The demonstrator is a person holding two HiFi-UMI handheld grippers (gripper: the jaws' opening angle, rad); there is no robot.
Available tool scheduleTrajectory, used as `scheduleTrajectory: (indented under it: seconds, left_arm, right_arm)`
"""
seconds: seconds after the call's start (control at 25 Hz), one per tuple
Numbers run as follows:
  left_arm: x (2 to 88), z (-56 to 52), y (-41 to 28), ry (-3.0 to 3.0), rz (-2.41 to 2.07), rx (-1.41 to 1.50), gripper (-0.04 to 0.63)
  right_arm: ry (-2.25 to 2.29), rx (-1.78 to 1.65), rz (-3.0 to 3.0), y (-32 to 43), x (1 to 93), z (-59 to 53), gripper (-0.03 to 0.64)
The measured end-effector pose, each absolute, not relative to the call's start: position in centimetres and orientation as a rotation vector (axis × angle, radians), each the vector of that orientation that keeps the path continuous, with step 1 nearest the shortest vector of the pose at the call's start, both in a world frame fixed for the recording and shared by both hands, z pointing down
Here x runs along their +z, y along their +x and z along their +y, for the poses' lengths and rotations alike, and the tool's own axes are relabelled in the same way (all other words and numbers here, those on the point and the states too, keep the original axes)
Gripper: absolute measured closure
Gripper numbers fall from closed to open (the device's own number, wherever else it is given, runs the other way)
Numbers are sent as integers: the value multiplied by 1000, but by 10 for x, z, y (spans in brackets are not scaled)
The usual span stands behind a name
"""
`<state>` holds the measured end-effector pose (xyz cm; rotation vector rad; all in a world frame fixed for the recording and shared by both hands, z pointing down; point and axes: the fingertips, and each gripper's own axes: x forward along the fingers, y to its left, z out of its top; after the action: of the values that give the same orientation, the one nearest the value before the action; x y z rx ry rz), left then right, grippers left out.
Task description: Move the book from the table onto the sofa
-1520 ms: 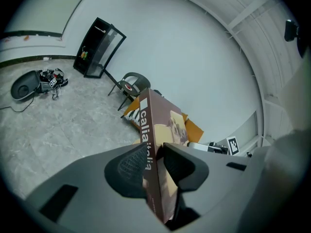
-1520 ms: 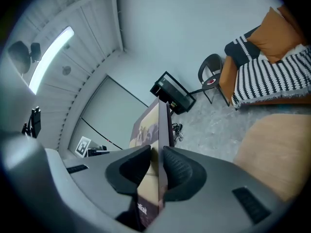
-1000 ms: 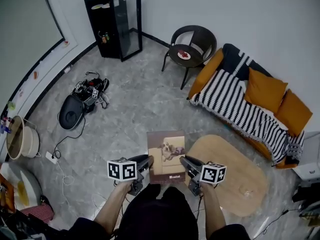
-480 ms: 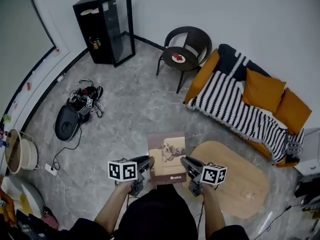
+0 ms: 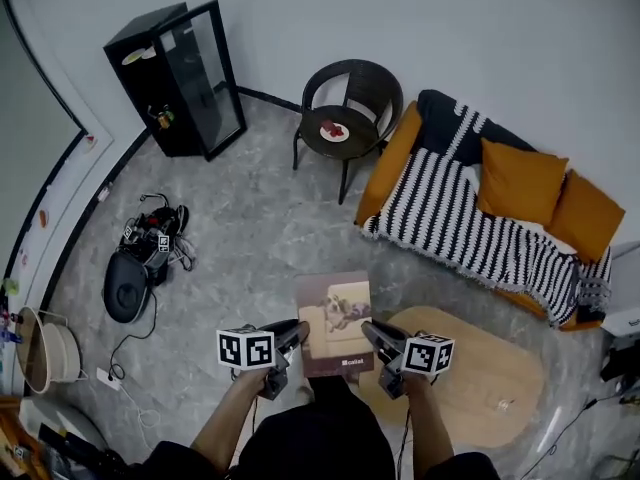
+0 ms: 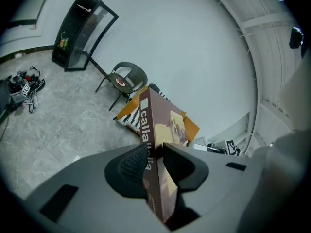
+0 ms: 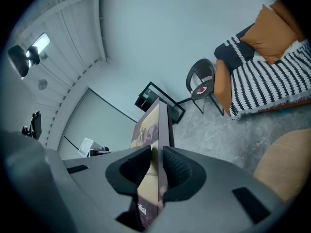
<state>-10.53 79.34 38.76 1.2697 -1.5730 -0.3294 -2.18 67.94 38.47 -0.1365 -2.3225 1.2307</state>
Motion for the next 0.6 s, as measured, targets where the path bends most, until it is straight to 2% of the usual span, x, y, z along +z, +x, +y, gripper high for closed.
scheduleTrajectory:
  seconds: [0.6]
  left_arm:
    - [372, 662, -162, 1362, -1487, -232, 485]
  right_arm:
    - [2, 1315, -2386, -64, 369, 560, 520]
